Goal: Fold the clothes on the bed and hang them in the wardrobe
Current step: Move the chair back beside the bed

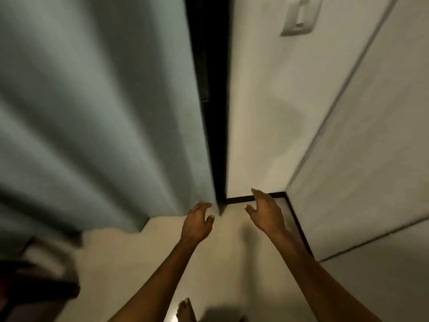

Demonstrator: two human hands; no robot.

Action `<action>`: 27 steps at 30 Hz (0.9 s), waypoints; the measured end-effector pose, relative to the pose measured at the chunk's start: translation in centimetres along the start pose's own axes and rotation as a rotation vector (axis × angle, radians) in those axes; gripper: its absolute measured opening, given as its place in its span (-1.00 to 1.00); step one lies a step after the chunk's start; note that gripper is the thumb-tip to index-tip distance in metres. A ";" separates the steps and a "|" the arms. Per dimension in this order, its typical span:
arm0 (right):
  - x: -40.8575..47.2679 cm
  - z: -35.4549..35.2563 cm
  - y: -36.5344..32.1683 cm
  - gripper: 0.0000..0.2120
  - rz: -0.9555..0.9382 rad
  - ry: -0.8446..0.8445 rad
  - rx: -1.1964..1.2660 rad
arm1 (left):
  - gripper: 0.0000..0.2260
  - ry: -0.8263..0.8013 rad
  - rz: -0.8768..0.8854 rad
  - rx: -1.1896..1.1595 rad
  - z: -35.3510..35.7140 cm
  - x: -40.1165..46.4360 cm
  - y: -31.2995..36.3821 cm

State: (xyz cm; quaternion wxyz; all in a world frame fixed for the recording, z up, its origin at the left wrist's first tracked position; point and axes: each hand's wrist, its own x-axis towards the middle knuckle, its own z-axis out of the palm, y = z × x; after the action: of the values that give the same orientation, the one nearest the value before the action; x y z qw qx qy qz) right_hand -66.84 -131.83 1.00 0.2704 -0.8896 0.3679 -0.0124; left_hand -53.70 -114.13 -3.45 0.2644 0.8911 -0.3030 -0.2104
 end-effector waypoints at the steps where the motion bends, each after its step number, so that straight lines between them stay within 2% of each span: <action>1: 0.1 1.8 -2.8 -0.41 -0.067 -0.055 -0.018 | -0.63 0.047 -0.063 -0.022 -1.5 -1.4 -2.5; 7: -2.0 11.9 -17.9 -0.46 -0.402 -0.278 -0.153 | -0.68 0.275 -0.401 -0.130 -8.8 -10.2 -15.3; 16: -12.5 26.9 -40.0 -0.47 -0.862 -0.531 -0.243 | -0.70 0.590 -0.793 -0.241 -17.9 -27.5 -33.4; 23: -21.0 35.4 -51.9 -0.41 -1.161 -0.669 -0.326 | -0.69 0.838 -1.050 -0.325 -21.6 -38.6 -41.6; 27: -23.6 39.2 -56.2 -0.35 -1.245 -0.727 -0.403 | -0.66 0.909 -1.153 -0.371 -21.8 -41.8 -44.4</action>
State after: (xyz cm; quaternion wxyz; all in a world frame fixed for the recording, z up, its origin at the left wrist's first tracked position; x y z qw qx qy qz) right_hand -38.95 -64.97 -0.75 0.1495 -0.9137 -0.3209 0.1994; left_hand -53.46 -49.37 -4.23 0.3571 0.8483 0.3902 0.0250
